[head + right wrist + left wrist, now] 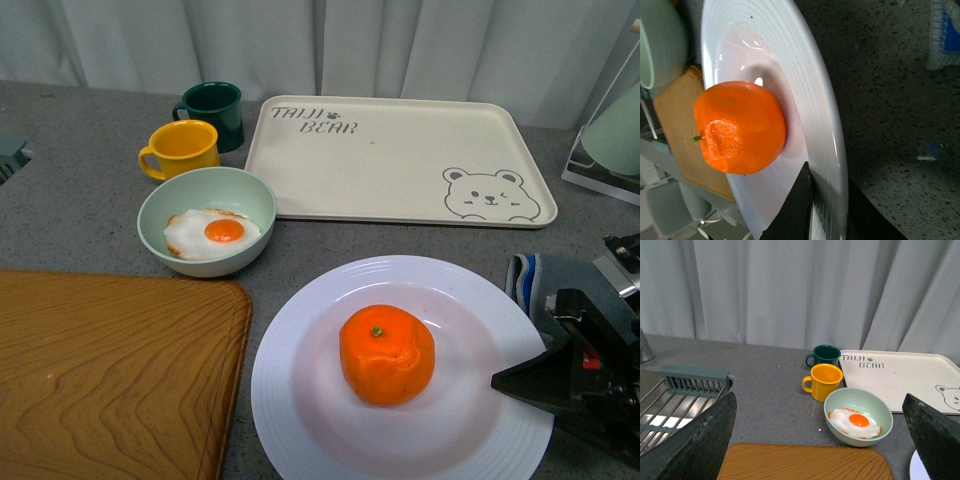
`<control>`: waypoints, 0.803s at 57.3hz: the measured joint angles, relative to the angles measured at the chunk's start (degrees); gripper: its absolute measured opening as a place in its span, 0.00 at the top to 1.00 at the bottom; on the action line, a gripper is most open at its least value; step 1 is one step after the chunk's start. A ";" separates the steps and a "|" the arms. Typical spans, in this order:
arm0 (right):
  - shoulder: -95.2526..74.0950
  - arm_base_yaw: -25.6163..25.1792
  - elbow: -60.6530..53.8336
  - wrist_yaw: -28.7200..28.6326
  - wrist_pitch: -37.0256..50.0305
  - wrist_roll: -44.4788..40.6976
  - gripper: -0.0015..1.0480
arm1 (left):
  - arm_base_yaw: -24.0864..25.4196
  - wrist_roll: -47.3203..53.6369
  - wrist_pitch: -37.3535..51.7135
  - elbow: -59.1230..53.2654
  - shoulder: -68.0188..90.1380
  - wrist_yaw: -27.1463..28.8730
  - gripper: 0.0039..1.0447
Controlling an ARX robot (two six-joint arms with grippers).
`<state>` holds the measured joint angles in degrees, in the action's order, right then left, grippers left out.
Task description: Place orange and plate with both arms
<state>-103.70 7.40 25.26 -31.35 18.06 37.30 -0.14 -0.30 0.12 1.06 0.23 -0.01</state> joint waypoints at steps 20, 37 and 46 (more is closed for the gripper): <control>3.87 -4.20 -0.09 -6.34 5.79 0.57 0.98 | 0.00 0.00 0.00 0.00 0.00 0.02 0.06; 0.61 -5.99 12.33 -9.68 8.59 3.26 0.99 | 0.00 0.00 0.00 0.00 0.00 0.02 0.06; -11.41 -5.38 25.99 -10.43 12.02 10.40 0.99 | 0.00 0.00 0.00 0.00 0.00 0.00 0.06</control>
<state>-115.11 2.02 51.24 -41.78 30.09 47.70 -0.14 -0.30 0.12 1.06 0.23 -0.01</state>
